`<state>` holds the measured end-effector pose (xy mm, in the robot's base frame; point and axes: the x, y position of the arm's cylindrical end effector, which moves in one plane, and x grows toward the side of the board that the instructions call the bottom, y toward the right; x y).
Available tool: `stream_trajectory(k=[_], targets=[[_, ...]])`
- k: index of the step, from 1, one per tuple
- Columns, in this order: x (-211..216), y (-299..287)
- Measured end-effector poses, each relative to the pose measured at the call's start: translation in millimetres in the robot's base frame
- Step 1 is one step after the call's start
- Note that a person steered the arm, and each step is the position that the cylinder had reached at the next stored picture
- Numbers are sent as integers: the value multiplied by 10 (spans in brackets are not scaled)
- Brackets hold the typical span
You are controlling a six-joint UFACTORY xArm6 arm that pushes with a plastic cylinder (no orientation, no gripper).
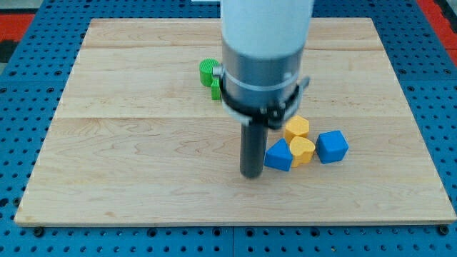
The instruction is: Push the blue cube into the yellow heart
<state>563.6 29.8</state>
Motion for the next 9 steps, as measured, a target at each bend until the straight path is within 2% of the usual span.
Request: stream_trajectory(k=[1,2,3,4,5,6,7,8,9], targets=[[179,390],[69,1075],[-185,972],[-71,1085],[-122,1622],[-496,1429],[-518,1626],[-755,1465],[-818,1436]])
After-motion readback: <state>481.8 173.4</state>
